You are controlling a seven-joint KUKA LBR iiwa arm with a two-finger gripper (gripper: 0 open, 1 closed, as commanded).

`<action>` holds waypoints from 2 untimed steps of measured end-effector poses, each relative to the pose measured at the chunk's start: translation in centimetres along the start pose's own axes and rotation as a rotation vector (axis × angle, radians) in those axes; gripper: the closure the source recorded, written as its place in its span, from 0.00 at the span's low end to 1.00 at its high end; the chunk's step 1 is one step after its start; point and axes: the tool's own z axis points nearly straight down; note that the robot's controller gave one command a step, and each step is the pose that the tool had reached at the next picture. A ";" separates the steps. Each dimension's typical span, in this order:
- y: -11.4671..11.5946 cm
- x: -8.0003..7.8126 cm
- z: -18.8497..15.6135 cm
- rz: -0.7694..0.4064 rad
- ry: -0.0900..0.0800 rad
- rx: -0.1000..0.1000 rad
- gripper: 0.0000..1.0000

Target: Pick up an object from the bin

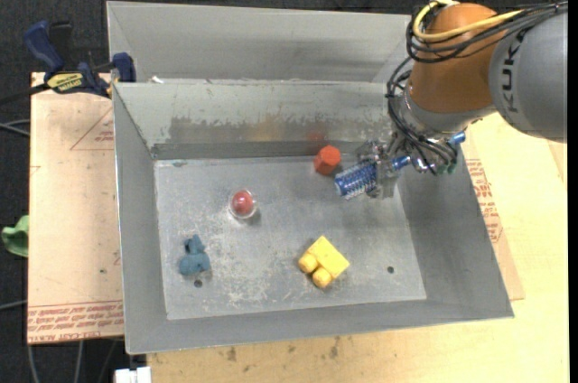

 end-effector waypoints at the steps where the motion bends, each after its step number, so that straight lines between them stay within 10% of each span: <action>1: 0.0 0.0 -0.6 0.000 0.001 0.000 1.00; 2: 0.0 -0.1 -1.8 0.001 0.000 0.000 1.00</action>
Offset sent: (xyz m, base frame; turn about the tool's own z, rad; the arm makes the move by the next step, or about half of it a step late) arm -0.0001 0.0000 0.0065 0.0000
